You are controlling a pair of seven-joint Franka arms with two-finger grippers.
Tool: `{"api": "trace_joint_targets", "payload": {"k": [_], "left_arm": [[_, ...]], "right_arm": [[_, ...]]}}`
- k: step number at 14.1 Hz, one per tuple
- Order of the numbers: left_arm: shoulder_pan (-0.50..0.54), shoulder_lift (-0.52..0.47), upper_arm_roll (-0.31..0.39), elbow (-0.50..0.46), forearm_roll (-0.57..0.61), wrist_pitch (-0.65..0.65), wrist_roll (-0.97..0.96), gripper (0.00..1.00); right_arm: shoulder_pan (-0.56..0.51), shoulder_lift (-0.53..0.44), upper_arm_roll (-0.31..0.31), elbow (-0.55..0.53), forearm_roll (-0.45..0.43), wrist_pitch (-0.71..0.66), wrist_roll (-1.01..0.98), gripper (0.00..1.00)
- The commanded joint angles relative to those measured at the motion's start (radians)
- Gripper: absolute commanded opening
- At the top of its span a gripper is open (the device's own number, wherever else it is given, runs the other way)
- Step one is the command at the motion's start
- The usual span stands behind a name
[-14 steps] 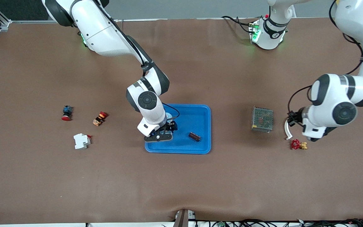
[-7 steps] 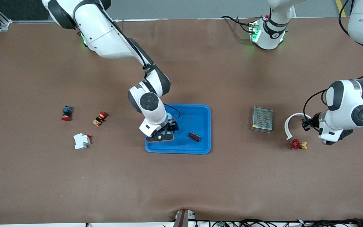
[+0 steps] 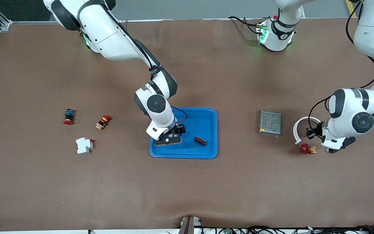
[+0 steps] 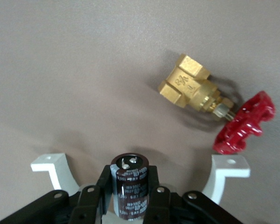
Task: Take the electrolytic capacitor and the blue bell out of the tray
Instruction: 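Set the capacitor inside the white bracket while the right gripper carries the bell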
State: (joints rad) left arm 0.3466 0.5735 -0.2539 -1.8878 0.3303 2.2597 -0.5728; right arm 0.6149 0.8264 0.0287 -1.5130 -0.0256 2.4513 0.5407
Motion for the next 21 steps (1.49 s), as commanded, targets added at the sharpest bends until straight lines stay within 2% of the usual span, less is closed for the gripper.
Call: {"api": "trace_joint_targets", "payload": {"k": [1, 4, 5, 6, 10, 12, 14, 16, 18, 21], "left_arm": [[0.008, 0.012, -0.004, 0.010, 0.041, 0.012, 0.005, 0.14], [0.008, 0.014, -0.004, 0.013, 0.041, 0.011, 0.004, 0.81], [0.008, 0.008, -0.004, 0.013, 0.042, 0.006, 0.001, 1.00], [0.006, -0.001, -0.005, 0.013, 0.042, -0.002, 0.001, 1.00], [-0.006, -0.067, -0.025, 0.024, 0.029, -0.060, -0.012, 1.00], [-0.006, -0.075, -0.083, 0.077, 0.023, -0.158, -0.048, 1.00], [-0.012, -0.070, -0.158, 0.131, 0.023, -0.241, -0.180, 1.00], [-0.017, -0.060, -0.234, 0.162, 0.023, -0.264, -0.322, 1.00], [-0.041, -0.043, -0.277, 0.179, 0.018, -0.264, -0.430, 1.00], [-0.145, -0.003, -0.289, 0.252, -0.029, -0.264, -0.580, 1.00]], "right_arm": [[0.002, 0.013, -0.001, 0.022, -0.020, 0.000, -0.027, 0.84], [-0.003, 0.013, -0.001, 0.022, -0.017, 0.000, -0.028, 0.56], [-0.004, 0.013, -0.001, 0.022, -0.016, 0.000, -0.030, 0.48], [-0.006, 0.013, -0.001, 0.022, -0.017, 0.000, -0.030, 0.39], [-0.007, -0.006, -0.001, 0.037, -0.014, -0.014, -0.031, 0.37], [-0.009, -0.027, 0.000, 0.053, -0.013, -0.066, -0.031, 0.37], [-0.014, -0.050, 0.000, 0.089, -0.013, -0.150, -0.044, 0.37], [-0.033, -0.096, -0.001, 0.106, -0.008, -0.239, -0.138, 0.37], [-0.088, -0.150, 0.003, 0.105, 0.001, -0.308, -0.279, 0.37], [-0.173, -0.214, 0.003, 0.105, 0.003, -0.417, -0.508, 0.37]]}}
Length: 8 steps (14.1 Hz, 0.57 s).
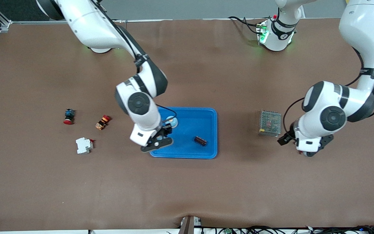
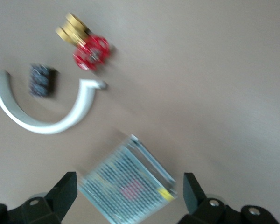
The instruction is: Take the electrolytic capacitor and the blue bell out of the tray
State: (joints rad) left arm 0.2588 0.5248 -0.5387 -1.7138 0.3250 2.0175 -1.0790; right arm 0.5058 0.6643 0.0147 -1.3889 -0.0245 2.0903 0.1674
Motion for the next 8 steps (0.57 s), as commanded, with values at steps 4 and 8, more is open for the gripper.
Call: {"api": "trace_joint_targets", "payload": {"k": [4, 8], "left_arm": [[-0.189, 0.119, -0.004, 0.190, -0.081, -0.016, -0.272, 1.00], [-0.354, 0.205, 0.002, 0.316, -0.080, 0.015, -0.392, 0.97]], "right_arm": [[-0.219, -0.118, 0.016, -0.021, 0.001, -0.145, -0.513, 0.37], [-0.363, -0.127, 0.017, -0.028, 0.001, -0.153, -0.875, 0.37]]}}
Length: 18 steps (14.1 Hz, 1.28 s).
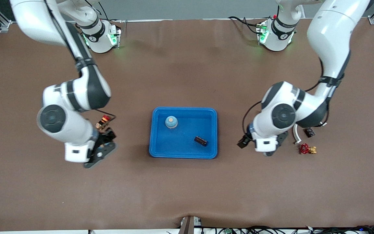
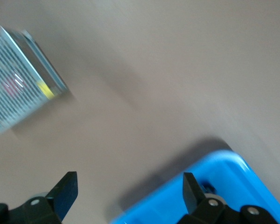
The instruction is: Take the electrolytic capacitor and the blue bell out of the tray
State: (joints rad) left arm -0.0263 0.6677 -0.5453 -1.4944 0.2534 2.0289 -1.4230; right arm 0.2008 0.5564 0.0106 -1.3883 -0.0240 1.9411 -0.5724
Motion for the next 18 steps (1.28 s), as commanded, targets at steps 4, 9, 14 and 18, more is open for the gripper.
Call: {"api": "trace_joint_targets", "payload": {"k": [4, 9, 14, 18], "left_arm": [[-0.141, 0.131, 0.008, 0.106, -0.006, 0.161, -0.131, 0.94], [-0.322, 0.185, 0.187, 0.118, -0.009, 0.298, -0.224, 0.79], [-0.363, 0.240, 0.217, 0.132, -0.009, 0.370, -0.255, 0.73], [-0.369, 0.269, 0.220, 0.132, -0.009, 0.396, -0.252, 0.64]], "right_arm": [[-0.178, -0.007, 0.022, -0.029, 0.003, 0.007, -0.432, 0.37], [-0.290, 0.034, 0.020, -0.029, 0.035, 0.015, -0.737, 0.37], [-0.357, 0.083, 0.020, -0.041, 0.052, 0.038, -0.958, 0.37], [-0.391, 0.099, 0.020, -0.125, 0.052, 0.162, -1.069, 0.37]]}}
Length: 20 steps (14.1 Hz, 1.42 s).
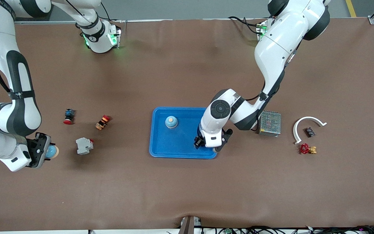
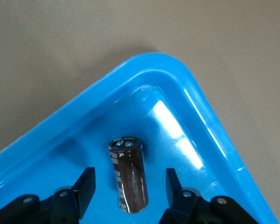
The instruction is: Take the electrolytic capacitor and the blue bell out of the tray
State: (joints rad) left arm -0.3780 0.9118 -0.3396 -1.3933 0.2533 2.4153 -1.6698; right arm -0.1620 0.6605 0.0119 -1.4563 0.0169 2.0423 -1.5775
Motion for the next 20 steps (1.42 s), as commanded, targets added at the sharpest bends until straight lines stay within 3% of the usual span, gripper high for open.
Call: {"api": "trace_joint_targets", "payload": {"k": [1, 2, 4, 5, 12, 15, 18, 20], "left_arm": [[-0.018, 0.030, 0.014, 0.031, -0.009, 0.010, -0.005, 0.57], [-0.018, 0.032, 0.014, 0.031, -0.009, 0.010, -0.004, 0.45], [-0.018, 0.029, 0.014, 0.030, -0.009, 0.010, -0.001, 0.06], [-0.018, 0.024, 0.014, 0.028, -0.006, 0.008, -0.002, 0.00], [0.050, -0.135, 0.011, 0.024, 0.007, -0.151, 0.068, 0.00], [0.070, -0.212, 0.010, 0.017, 0.004, -0.306, 0.183, 0.00], [0.122, -0.327, 0.004, -0.076, 0.001, -0.436, 0.309, 0.00], [0.172, -0.434, 0.004, -0.210, -0.006, -0.458, 0.390, 0.00]], "right_arm": [[-0.033, -0.005, 0.019, -0.090, 0.011, 0.094, -0.071, 0.36], [-0.037, -0.005, 0.019, -0.120, 0.011, 0.119, -0.071, 0.36], [-0.042, -0.004, 0.020, -0.156, 0.011, 0.156, -0.071, 0.36], [-0.042, -0.004, 0.020, -0.174, 0.012, 0.176, -0.073, 0.36], [-0.048, -0.004, 0.022, -0.271, 0.012, 0.299, -0.075, 0.35], [-0.048, -0.002, 0.022, -0.272, 0.014, 0.305, -0.075, 0.35], [-0.050, 0.007, 0.022, -0.274, 0.014, 0.306, -0.075, 0.35], [-0.050, 0.007, 0.022, -0.279, 0.017, 0.318, -0.075, 0.35]]}}
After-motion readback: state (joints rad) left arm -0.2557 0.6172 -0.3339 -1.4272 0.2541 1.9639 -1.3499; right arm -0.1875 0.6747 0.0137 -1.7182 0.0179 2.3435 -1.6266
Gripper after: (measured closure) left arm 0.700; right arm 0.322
